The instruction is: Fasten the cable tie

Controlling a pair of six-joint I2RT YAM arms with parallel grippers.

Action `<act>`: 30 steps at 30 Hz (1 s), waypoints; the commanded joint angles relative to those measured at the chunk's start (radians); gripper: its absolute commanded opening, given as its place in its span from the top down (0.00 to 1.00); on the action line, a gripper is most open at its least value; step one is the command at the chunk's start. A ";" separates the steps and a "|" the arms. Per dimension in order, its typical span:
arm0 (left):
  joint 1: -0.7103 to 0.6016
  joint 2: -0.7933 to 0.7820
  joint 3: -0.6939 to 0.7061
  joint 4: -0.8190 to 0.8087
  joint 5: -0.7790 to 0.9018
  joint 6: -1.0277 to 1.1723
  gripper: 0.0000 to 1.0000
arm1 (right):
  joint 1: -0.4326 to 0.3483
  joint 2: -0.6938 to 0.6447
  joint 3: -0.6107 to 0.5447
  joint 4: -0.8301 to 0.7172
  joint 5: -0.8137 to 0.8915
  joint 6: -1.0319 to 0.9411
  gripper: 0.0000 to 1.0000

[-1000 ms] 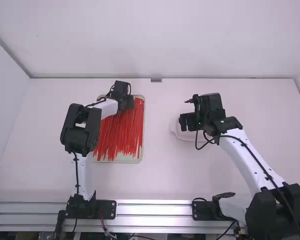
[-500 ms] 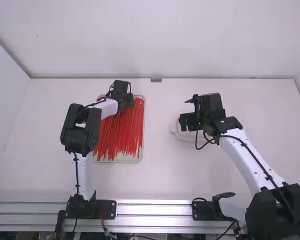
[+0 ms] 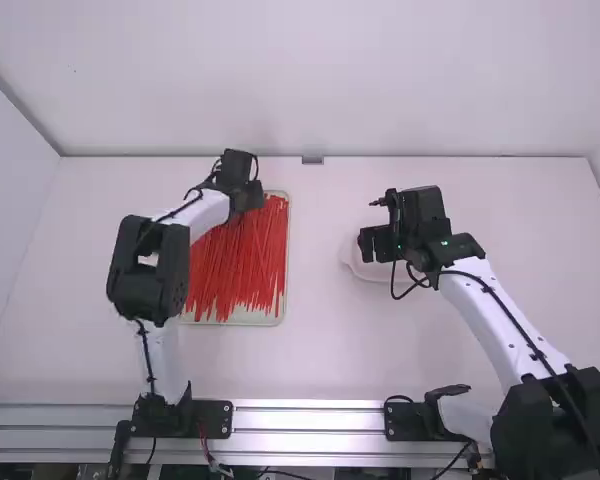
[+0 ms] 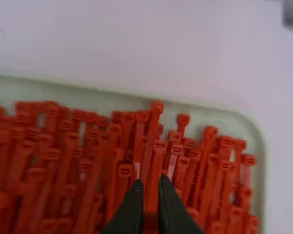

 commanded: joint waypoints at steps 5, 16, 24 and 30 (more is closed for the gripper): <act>-0.072 -0.330 -0.065 -0.067 -0.227 0.011 0.98 | 0.005 -0.019 0.039 0.007 -0.006 -0.001 0.02; -0.199 -0.885 -0.466 0.081 -0.331 0.064 0.98 | 0.005 -0.019 0.039 0.028 -0.070 -0.017 0.02; -0.192 -1.176 -0.706 0.095 -0.313 0.059 0.98 | 0.005 -0.019 0.039 0.050 -0.177 -0.035 0.02; -0.176 -1.266 -0.806 0.159 -0.257 0.024 0.98 | 0.005 -0.019 0.039 0.101 -0.360 -0.106 0.02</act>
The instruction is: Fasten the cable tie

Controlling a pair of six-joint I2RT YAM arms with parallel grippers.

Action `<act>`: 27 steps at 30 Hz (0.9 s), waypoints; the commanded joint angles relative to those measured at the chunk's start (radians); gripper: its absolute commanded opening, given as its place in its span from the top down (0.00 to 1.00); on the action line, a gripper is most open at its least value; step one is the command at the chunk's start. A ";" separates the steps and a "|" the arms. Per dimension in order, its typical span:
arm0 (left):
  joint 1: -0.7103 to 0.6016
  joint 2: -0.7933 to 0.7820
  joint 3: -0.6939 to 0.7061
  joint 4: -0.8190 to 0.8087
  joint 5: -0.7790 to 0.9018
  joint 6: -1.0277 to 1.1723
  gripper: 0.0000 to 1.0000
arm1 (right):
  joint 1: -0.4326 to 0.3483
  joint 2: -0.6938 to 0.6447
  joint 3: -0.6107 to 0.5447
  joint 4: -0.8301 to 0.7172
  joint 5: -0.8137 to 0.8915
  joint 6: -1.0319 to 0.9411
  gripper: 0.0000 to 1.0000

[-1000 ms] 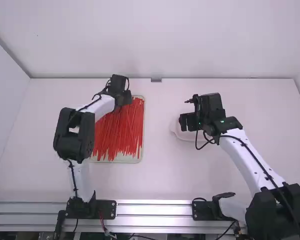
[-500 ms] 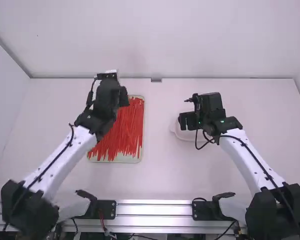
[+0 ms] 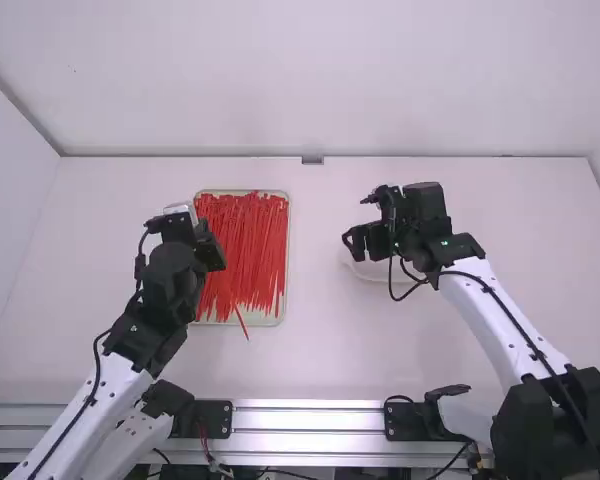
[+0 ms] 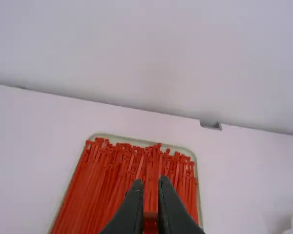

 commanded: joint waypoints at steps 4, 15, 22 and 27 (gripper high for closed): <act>0.003 0.011 -0.039 0.094 0.074 -0.015 0.98 | 0.005 -0.019 0.039 0.051 -0.185 -0.043 0.02; 0.005 0.214 0.017 0.267 0.229 -0.136 0.98 | 0.037 -0.019 0.039 0.154 -0.417 -0.113 0.02; -0.002 0.282 0.114 0.274 0.348 -0.171 0.98 | 0.184 -0.016 0.039 0.238 -0.240 -0.081 0.02; -0.003 0.282 0.156 0.283 0.364 -0.172 0.98 | 0.240 -0.016 0.039 0.278 -0.220 -0.093 0.02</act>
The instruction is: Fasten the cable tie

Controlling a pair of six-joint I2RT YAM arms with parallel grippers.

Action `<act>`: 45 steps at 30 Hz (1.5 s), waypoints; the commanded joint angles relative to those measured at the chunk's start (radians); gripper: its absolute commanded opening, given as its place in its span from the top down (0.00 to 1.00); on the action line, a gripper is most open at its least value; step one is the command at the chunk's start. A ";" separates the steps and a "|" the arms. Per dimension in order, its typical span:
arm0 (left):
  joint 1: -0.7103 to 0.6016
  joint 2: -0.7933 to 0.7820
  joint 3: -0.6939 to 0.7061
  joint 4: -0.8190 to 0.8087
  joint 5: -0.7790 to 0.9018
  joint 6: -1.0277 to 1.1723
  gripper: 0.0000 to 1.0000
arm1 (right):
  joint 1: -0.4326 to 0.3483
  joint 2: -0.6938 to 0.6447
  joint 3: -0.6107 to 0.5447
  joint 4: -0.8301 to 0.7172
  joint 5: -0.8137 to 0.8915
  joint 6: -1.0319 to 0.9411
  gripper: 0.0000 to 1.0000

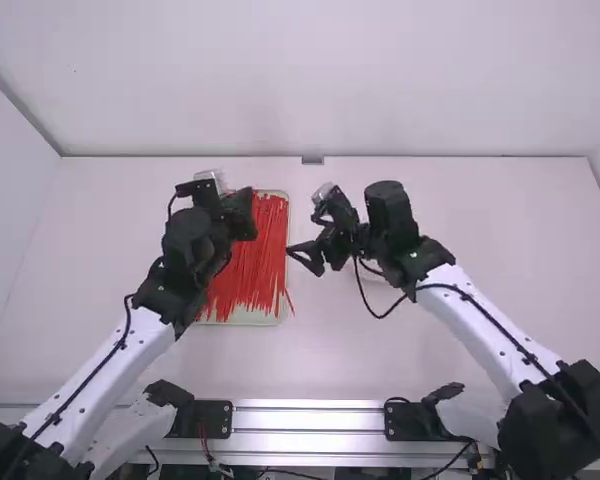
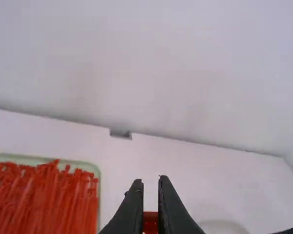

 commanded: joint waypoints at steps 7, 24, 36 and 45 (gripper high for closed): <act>-0.009 -0.005 0.109 -0.007 0.185 -0.020 0.98 | 0.043 -0.016 0.039 0.037 0.035 0.000 0.10; -0.044 0.036 0.114 0.086 0.213 -0.079 0.98 | 0.056 -0.016 0.039 0.054 0.024 0.023 0.64; -0.048 0.045 0.114 0.099 0.201 -0.073 0.98 | 0.057 -0.016 0.039 0.045 0.024 0.003 1.00; -0.029 0.030 0.114 0.151 0.228 0.002 0.45 | 0.018 -0.019 0.039 0.064 0.019 -0.027 1.00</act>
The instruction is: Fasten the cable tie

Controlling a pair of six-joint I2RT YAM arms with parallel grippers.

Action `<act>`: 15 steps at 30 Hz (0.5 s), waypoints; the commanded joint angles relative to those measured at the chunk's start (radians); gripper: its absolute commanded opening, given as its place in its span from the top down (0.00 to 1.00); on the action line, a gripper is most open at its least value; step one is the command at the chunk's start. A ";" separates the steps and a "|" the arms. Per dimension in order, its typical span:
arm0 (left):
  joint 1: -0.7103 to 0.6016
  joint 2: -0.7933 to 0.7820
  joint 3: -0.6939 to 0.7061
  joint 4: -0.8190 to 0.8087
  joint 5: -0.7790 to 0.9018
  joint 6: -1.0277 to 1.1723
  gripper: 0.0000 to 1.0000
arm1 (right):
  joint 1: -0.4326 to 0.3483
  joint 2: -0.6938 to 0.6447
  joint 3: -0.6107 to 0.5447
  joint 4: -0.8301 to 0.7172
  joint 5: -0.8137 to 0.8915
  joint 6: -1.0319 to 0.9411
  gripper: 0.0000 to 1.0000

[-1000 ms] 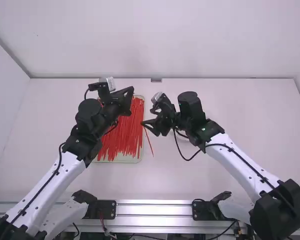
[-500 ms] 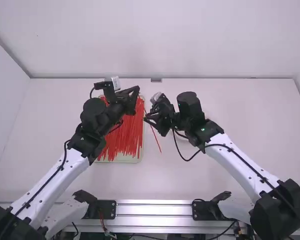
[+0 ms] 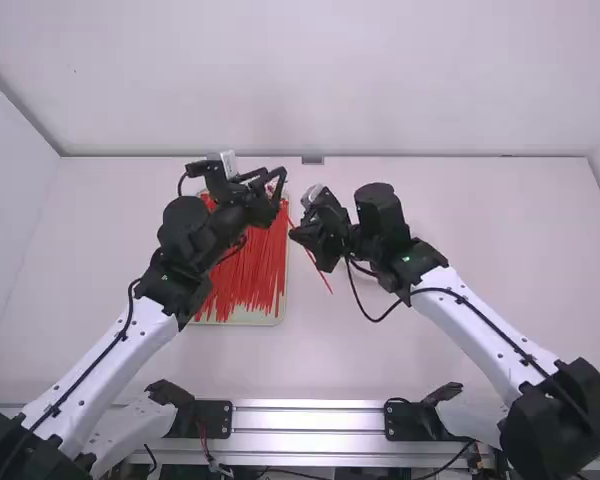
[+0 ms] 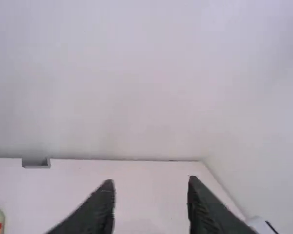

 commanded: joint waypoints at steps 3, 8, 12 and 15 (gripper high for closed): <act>0.001 -0.041 0.022 0.007 0.056 0.105 0.37 | -0.061 -0.019 0.039 0.026 -0.026 -0.011 1.00; 0.002 -0.071 0.023 0.008 0.056 0.150 0.28 | -0.139 -0.019 0.039 0.061 -0.159 -0.039 1.00; 0.029 -0.097 0.022 0.017 0.129 0.184 0.23 | -0.222 -0.019 0.039 0.104 -0.306 -0.041 1.00; 0.056 -0.091 0.044 0.010 0.175 0.180 0.22 | -0.285 -0.019 0.039 0.154 -0.427 -0.040 1.00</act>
